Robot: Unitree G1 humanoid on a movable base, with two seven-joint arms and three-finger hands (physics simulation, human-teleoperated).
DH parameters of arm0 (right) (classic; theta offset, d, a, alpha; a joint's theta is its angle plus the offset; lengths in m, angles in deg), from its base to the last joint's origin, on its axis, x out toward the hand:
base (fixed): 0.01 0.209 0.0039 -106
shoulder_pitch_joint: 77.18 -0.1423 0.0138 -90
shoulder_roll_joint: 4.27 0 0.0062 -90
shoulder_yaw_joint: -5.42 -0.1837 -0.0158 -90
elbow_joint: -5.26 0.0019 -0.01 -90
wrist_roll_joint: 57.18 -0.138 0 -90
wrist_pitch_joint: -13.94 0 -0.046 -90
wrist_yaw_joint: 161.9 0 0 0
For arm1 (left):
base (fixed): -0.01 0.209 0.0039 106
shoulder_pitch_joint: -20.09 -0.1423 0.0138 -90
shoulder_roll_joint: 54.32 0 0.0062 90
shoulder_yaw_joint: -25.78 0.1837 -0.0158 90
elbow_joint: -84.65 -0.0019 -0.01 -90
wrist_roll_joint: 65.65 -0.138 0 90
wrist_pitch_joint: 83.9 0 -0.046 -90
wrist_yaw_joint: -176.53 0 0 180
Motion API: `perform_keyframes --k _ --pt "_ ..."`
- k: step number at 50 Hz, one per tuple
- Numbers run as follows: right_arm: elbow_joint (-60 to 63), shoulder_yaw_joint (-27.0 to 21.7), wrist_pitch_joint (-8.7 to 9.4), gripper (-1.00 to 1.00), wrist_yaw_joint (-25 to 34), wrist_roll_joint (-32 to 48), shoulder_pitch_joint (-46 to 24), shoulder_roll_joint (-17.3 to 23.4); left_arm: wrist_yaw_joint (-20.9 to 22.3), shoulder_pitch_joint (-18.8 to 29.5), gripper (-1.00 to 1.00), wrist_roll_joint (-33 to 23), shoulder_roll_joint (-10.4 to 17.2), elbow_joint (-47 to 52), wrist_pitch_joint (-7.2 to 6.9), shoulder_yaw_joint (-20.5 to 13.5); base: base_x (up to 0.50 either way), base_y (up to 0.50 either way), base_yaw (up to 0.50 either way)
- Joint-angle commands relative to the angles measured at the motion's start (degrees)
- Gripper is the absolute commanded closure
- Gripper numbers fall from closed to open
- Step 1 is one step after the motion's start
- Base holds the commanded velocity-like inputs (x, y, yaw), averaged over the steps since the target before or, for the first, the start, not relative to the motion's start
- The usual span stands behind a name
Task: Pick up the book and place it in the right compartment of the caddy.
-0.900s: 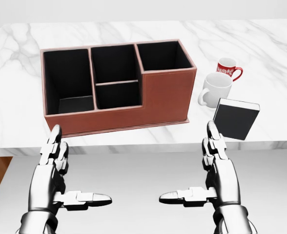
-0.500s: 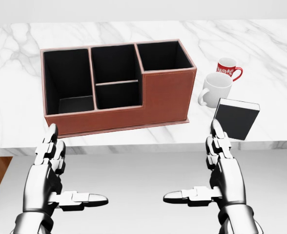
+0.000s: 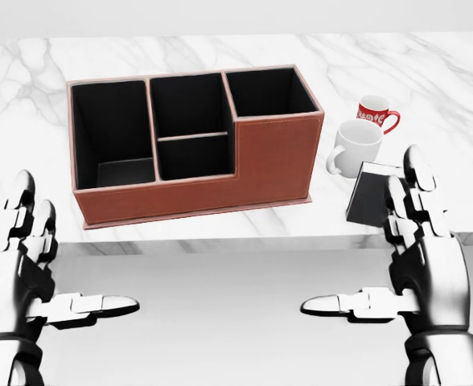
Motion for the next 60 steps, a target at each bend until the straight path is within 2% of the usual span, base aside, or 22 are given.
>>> perform_keyframes --k 1,5,9,29,60 --pt "16.74 -10.12 0.0 -1.0 1.51 -3.26 -0.42 2.26 -1.76 1.87 -1.0 4.26 3.17 13.61 0.0 -10.07 0.0 0.0 0.0" --pt "19.52 -14.77 0.0 -1.0 2.11 -5.41 -0.67 2.86 -2.17 2.34 -1.0 5.96 4.01 14.55 0.0 -12.61 0.0 0.0 0.0" --pt "22.6 -17.28 0.0 -1.0 2.1 -7.47 -0.75 2.92 -2.51 2.22 -1.0 6.43 4.2 15.53 0.0 -13.14 0.0 0.0 0.0" --pt "22.79 -16.21 0.0 -1.0 3.98 -6.45 0.1 2.47 -2.9 2.23 -1.0 6.04 4.24 14.7 0.0 -12.92 0.0 0.0 0.0" --pt "22.46 -15.74 0.0 -1.0 5.07 -6.34 0.67 2.0 -2.8 1.95 -1.0 5.7 4.04 13.68 0.0 -12.51 0.25 0.0 0.0"
